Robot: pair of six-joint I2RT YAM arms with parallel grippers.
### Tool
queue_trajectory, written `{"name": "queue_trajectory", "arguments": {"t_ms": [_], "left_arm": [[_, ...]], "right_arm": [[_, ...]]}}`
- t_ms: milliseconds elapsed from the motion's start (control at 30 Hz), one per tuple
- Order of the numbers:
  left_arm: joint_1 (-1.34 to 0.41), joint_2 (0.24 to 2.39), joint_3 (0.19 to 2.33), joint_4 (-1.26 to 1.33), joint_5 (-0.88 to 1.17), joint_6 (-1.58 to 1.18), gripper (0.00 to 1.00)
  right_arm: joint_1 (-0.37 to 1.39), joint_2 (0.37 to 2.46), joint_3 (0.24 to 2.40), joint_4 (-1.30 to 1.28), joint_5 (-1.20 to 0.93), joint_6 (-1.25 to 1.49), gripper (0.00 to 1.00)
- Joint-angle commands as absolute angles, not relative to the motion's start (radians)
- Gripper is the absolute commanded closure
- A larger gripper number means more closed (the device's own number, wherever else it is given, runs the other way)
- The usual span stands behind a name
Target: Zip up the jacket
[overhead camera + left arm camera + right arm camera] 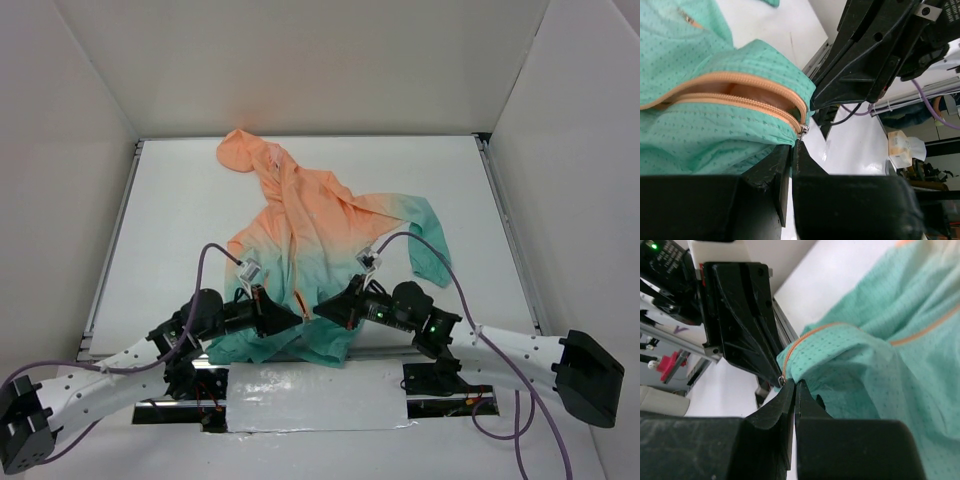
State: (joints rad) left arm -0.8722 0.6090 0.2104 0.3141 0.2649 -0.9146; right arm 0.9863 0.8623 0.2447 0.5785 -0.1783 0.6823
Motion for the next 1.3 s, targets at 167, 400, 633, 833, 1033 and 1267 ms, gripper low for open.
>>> {"name": "queue_trajectory", "arguments": {"t_ms": [167, 400, 633, 833, 1033, 1267], "left_arm": [[-0.884, 0.606, 0.112, 0.219, 0.27, -0.927, 1.0], [-0.884, 0.762, 0.08, 0.299, 0.267, -0.911, 1.0], [-0.887, 0.87, 0.035, 0.403, 0.279, -0.919, 1.0], [-0.885, 0.877, 0.026, 0.377, 0.25, -0.913, 0.98], [-0.893, 0.94, 0.012, 0.405, 0.236, -0.925, 0.98], [-0.893, 0.948, 0.009, 0.44, 0.241, -0.927, 0.99]], "right_arm": [[1.009, 0.908, 0.186, 0.612, -0.04, 0.762, 1.0], [1.011, 1.063, 0.19, 0.614, 0.034, 0.837, 1.0], [1.015, 1.115, 0.224, 0.525, 0.103, 0.888, 1.0], [1.023, 1.21, 0.291, 0.427, 0.133, 0.894, 1.0], [1.065, 1.279, 0.33, 0.416, 0.13, 0.888, 0.99], [1.097, 1.204, 0.33, 0.42, 0.1, 0.829, 0.79]]}}
